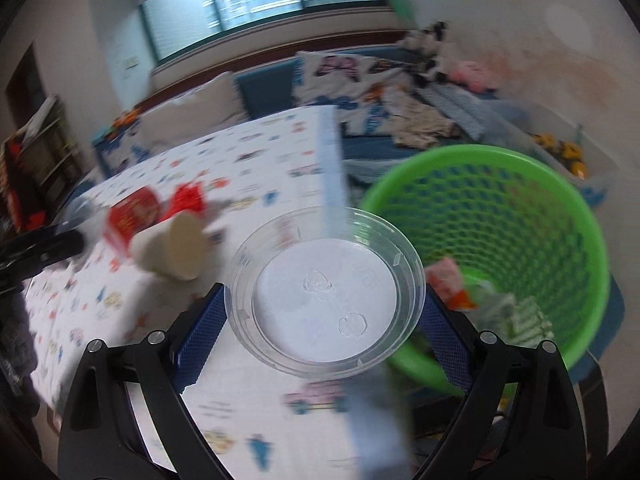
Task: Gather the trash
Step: 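Carry the clear cup and clear lid over the green basket with both tools, then release the clear lid with the right tool while the left tool releases the clear cup into the basket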
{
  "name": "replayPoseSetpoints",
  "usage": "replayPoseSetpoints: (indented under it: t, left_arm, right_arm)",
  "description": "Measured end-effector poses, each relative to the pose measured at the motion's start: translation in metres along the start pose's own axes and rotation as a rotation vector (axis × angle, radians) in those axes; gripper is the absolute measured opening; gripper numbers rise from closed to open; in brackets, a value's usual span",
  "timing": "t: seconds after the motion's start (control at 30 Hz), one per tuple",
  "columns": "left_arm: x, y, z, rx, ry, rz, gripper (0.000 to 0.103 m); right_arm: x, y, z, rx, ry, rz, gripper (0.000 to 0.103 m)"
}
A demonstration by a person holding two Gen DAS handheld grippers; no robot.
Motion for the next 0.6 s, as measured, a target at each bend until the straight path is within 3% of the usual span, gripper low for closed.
replayPoseSetpoints:
  t: [0.27, 0.6]
  left_arm:
    - [0.009, 0.027, -0.039, -0.049, 0.027, 0.038, 0.056]
    - [0.015, 0.054, -0.076, -0.087, 0.059, 0.072, 0.056]
  right_arm:
    - [-0.007, 0.007, -0.063, -0.069, 0.095, 0.022, 0.092]
    - [-0.014, 0.019, -0.091, -0.102, 0.14, 0.051, 0.093]
Point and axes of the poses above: each gripper's, at about its wrist camera, not at the fingertips, and y roughly the way its jaws point, z to its left, x to its top, the point moved 8 cm from there along y, roughly the way its jaws point, and after that the axes turned 6 degrees about -y, right-handed, at the moved point
